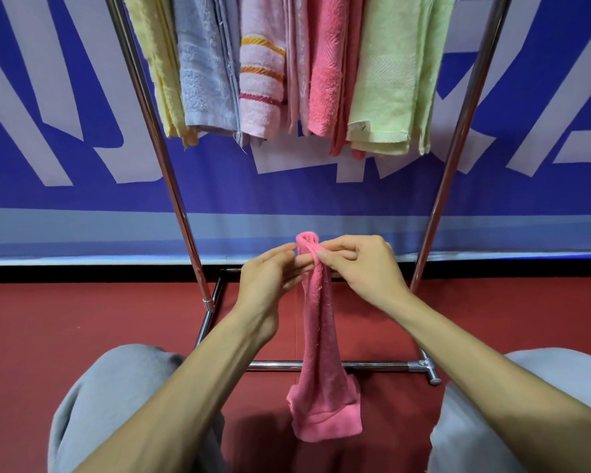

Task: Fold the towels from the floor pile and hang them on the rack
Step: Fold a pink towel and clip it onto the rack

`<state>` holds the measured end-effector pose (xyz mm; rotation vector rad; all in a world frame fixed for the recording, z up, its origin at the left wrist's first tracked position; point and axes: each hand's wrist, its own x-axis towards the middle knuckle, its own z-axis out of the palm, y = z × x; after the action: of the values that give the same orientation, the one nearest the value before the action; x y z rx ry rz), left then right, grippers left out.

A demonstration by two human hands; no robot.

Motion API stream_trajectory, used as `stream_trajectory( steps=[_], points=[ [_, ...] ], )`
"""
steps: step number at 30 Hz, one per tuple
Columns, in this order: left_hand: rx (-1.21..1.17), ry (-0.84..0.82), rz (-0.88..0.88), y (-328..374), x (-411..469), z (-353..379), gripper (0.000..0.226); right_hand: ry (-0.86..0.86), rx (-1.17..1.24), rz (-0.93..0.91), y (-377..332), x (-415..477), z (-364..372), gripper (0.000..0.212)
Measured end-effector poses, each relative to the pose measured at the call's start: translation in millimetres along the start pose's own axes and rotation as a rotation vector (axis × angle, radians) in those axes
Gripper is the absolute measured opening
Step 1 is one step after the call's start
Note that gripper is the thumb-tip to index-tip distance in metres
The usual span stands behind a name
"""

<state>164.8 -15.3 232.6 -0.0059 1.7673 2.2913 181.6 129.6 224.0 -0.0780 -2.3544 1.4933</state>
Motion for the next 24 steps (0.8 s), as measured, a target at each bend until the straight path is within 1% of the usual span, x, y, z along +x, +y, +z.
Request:
stream_trajectory(
  steps=[3, 7, 10, 12, 14, 16, 18, 19, 20, 21, 22, 23, 24],
  points=[
    [0.035, -0.055, 0.006, 6, -5, -1, 0.035, -0.023, -0.011, -0.014, -5, -3, -2, 0.02],
    [0.079, -0.113, -0.01, 4, -2, -6, 0.029, 0.002, -0.035, -0.014, -7, -3, -6, 0.02],
    [0.138, -0.148, -0.044, -2, 6, -8, 0.035, 0.021, -0.075, -0.014, -7, -4, -8, 0.016],
    [0.193, -0.217, -0.073, -3, 11, -8, 0.041, 0.035, -0.132, -0.019, -7, -4, -10, 0.014],
    [0.2, -0.253, -0.083, -3, 13, -7, 0.04, 0.038, -0.158, -0.023, -6, -2, -13, 0.012],
    [0.195, -0.2, -0.039, 1, 15, -5, 0.03, 0.032, -0.155, -0.025, -7, 0, -18, 0.01],
    [0.269, -0.056, 0.066, 3, 19, -4, 0.02, 0.03, -0.218, -0.048, -8, 1, -22, 0.011],
    [0.327, 0.004, 0.118, 2, 22, -5, 0.022, 0.025, -0.263, -0.063, -8, 1, -24, 0.013],
    [0.38, 0.009, 0.154, 3, 24, -6, 0.028, 0.02, -0.296, -0.077, -8, 1, -26, 0.015],
    [0.413, -0.054, 0.168, 3, 26, -8, 0.042, 0.017, -0.307, -0.089, -9, 1, -28, 0.017],
    [0.433, -0.158, 0.154, 5, 27, -9, 0.058, 0.014, -0.305, -0.101, -10, 1, -30, 0.018],
    [0.449, -0.269, 0.127, 6, 26, -9, 0.068, 0.01, -0.295, -0.117, -11, 1, -31, 0.019],
    [0.459, -0.366, 0.117, 6, 24, -8, 0.067, 0.007, -0.282, -0.135, -12, 1, -32, 0.019]
  ],
)
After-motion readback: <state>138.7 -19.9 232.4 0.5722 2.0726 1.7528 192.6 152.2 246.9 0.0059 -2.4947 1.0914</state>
